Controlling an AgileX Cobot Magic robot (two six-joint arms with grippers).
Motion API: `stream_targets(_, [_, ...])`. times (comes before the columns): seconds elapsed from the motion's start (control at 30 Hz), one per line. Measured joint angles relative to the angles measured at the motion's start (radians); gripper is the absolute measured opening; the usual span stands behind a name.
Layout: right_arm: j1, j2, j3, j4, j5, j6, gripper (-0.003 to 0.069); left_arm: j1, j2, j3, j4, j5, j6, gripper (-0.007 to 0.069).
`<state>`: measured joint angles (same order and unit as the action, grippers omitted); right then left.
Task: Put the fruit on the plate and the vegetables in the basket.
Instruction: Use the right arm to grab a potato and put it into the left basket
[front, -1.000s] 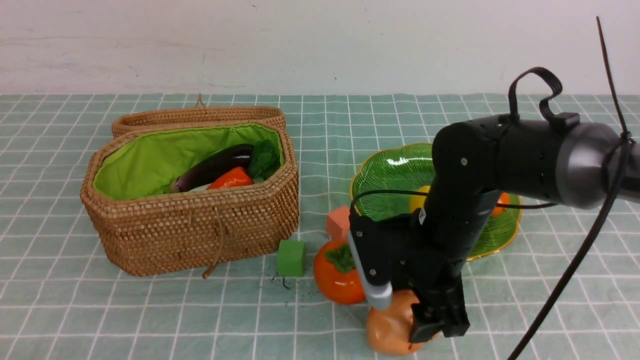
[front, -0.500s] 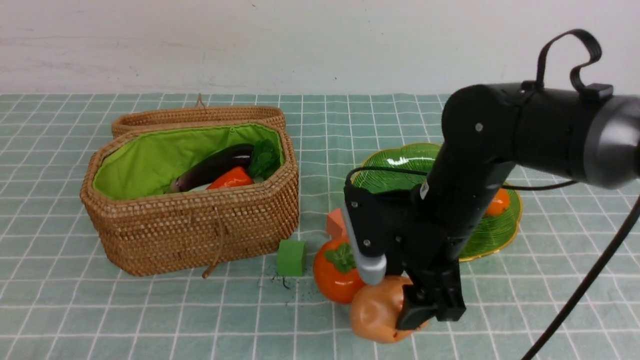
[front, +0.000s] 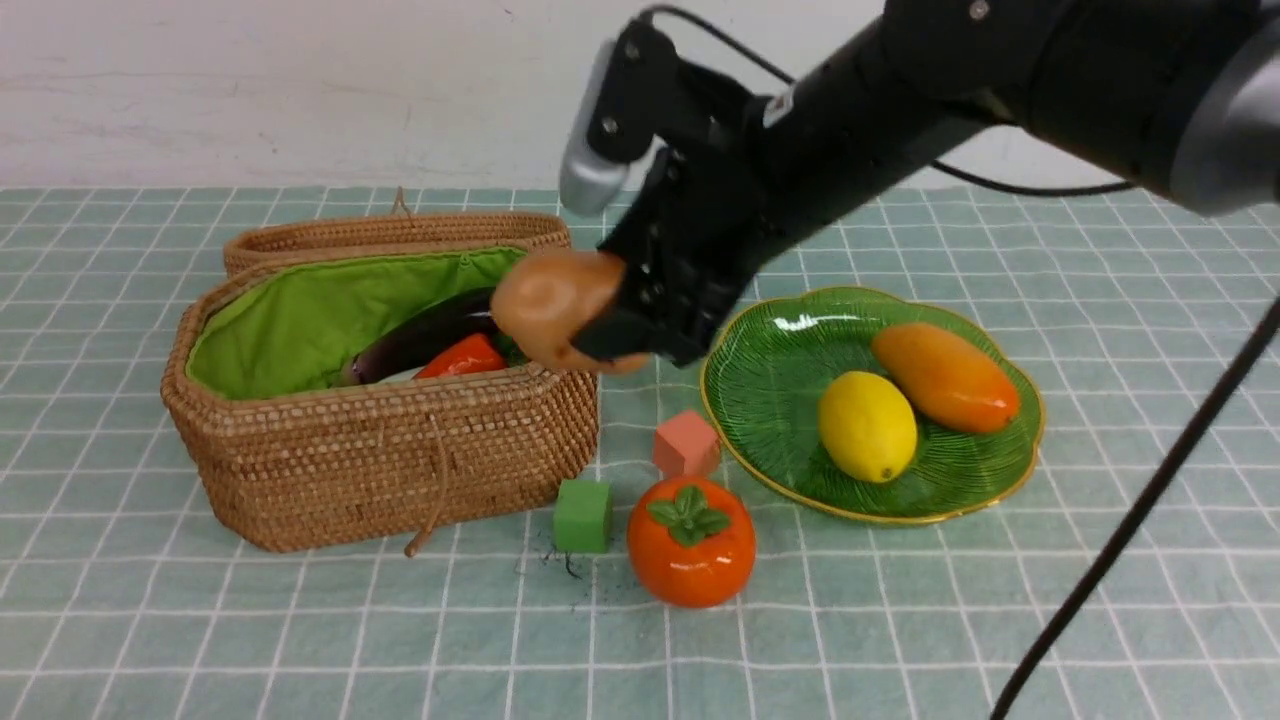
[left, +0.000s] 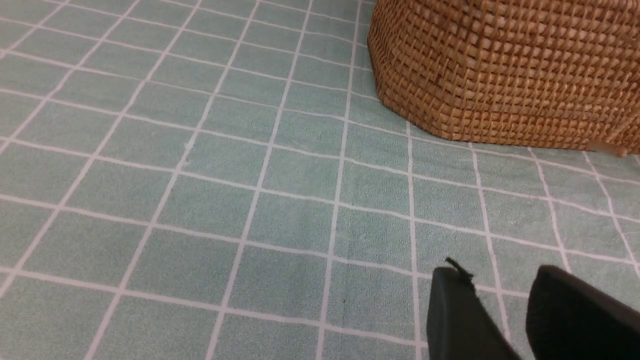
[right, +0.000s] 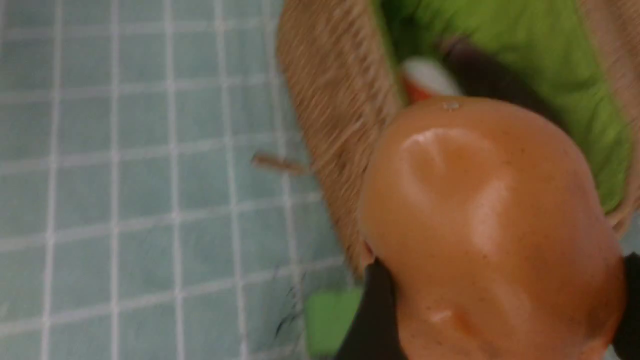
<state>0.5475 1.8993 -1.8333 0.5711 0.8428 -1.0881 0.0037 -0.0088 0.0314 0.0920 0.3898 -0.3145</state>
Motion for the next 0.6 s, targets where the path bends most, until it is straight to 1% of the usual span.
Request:
stream_targets(0.1, [0.001, 0.1, -0.083, 0.145, -0.117, -0.022, 0.0559, 0.0, 0.0, 0.0, 0.0, 0.0, 0.0, 0.0218])
stream_targets(0.13, [0.002, 0.136, -0.098, 0.193, -0.144, -0.042, 0.0559, 0.0, 0.0, 0.0, 0.0, 0.0, 0.0, 0.0218])
stream_targets(0.17, [0.003, 0.178, -0.114, 0.245, -0.189, -0.091, 0.0559, 0.0, 0.0, 0.0, 0.0, 0.0, 0.0, 0.0219])
stream_targets(0.2, [0.003, 0.184, -0.114, 0.253, -0.196, -0.091, 0.0559, 0.0, 0.0, 0.0, 0.0, 0.0, 0.0, 0.0219])
stream_targets(0.23, [0.007, 0.236, -0.12, 0.311, -0.237, -0.161, 0.0559, 0.0, 0.0, 0.0, 0.0, 0.0, 0.0, 0.022])
stream_targets(0.37, [0.02, 0.319, -0.122, 0.446, -0.332, -0.319, 0.0558, 0.0, 0.0, 0.0, 0.0, 0.0, 0.0, 0.0221])
stream_targets(0.5, [0.029, 0.33, -0.123, 0.497, -0.368, -0.371, 0.0558, 0.0, 0.0, 0.0, 0.0, 0.0, 0.0, 0.0221])
stream_targets(0.6, [0.032, 0.327, -0.125, 0.51, -0.38, -0.376, 0.0557, 0.0, 0.0, 0.0, 0.0, 0.0, 0.0, 0.0221])
